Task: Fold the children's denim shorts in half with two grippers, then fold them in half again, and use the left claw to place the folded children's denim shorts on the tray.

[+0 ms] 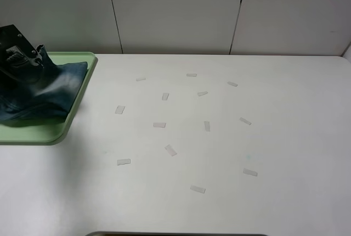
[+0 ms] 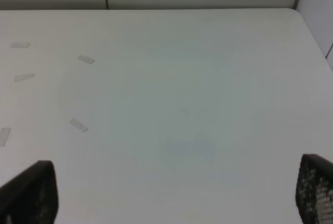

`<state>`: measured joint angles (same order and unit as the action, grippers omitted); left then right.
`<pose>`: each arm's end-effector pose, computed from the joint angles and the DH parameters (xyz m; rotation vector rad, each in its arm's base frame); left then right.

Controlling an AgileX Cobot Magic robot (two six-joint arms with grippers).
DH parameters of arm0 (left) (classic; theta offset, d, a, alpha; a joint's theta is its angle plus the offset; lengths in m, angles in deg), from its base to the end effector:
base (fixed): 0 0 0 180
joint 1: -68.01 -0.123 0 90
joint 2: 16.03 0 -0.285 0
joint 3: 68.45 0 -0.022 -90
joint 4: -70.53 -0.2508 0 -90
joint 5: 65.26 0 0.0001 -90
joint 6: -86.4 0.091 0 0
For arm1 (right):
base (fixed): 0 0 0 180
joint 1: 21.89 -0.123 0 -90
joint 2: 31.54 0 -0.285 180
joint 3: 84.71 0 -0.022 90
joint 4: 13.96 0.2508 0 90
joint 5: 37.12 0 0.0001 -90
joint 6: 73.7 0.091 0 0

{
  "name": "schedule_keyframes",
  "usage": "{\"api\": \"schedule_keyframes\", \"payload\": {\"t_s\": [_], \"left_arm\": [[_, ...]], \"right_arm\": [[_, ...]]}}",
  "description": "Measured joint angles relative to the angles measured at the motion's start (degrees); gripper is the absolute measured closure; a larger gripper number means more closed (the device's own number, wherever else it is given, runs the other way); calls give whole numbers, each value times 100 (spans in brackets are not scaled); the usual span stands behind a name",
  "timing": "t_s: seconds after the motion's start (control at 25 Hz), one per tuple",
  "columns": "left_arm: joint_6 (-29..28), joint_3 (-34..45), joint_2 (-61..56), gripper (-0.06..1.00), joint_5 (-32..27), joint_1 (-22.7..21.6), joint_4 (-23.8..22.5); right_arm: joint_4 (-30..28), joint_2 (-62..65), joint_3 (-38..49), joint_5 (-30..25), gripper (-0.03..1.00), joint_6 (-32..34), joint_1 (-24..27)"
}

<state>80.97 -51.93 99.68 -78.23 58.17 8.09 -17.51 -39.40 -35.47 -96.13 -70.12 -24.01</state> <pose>0.3746 0.0834 0.1609 0.9137 2.3695 0.7415 -0.0019 -0.0049 0.2767 0.0270 2.0248 -0.0111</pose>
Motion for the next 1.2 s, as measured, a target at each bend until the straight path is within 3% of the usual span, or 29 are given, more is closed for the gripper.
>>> {"api": "schedule_keyframes", "payload": {"t_s": [0.2, 0.36, 0.48, 0.72, 1.0, 1.2], "left_arm": [[-147, 0, 0, 69, -5, 0, -16], [-171, 0, 0, 35, -23, 0, -36], [-171, 0, 0, 23, -31, 0, -43], [-171, 0, 0, 19, -53, 0, -26], [-178, 0, -168, 19, -40, 0, 369], [-451, 0, -653, 19, 177, -7, 420]], "right_arm": [[0, 0, 0, 0, 27, 0, 0], [0, 0, 0, 0, 27, 0, 0], [0, 0, 0, 0, 27, 0, 0], [0, 0, 0, 0, 27, 0, 0], [0, 0, 0, 0, 27, 0, 0], [0, 0, 0, 0, 27, 0, 0]]}}
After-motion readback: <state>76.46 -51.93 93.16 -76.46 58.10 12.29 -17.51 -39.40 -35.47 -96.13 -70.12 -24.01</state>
